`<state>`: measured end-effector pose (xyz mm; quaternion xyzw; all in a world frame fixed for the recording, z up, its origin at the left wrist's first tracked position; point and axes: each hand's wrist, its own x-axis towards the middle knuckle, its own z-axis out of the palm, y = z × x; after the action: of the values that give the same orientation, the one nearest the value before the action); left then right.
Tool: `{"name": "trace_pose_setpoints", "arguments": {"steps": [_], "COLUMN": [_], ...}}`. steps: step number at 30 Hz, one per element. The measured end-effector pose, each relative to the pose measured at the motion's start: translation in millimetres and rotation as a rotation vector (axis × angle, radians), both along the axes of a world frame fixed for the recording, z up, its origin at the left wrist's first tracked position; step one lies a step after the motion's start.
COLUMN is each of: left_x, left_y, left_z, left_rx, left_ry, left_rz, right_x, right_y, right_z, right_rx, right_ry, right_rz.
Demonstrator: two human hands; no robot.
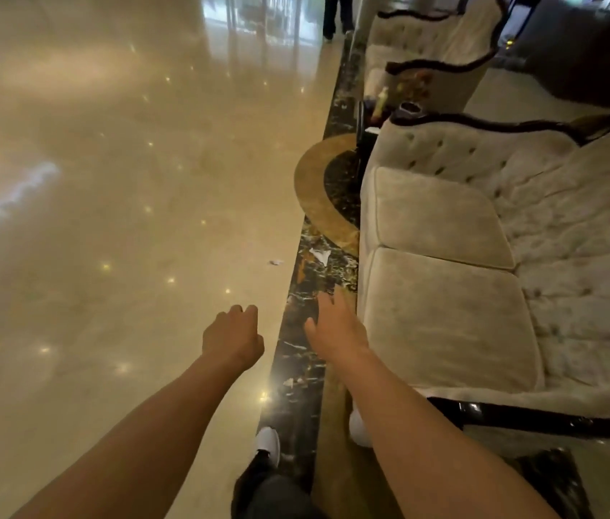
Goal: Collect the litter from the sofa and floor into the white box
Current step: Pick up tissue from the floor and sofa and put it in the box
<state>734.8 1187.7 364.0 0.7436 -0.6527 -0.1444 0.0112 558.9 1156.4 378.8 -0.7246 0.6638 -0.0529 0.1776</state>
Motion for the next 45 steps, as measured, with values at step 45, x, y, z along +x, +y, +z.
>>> {"name": "trace_pose_setpoints", "arguments": {"steps": [45], "left_x": [59], "left_y": [-807], "left_z": [-589], "left_rx": [0.56], "left_ry": [0.092], "left_rz": [0.102], "right_x": [50], "right_y": [-828], "right_z": [-575], "right_rx": [0.573], "right_ry": [0.206], "right_rz": [-0.126]}}
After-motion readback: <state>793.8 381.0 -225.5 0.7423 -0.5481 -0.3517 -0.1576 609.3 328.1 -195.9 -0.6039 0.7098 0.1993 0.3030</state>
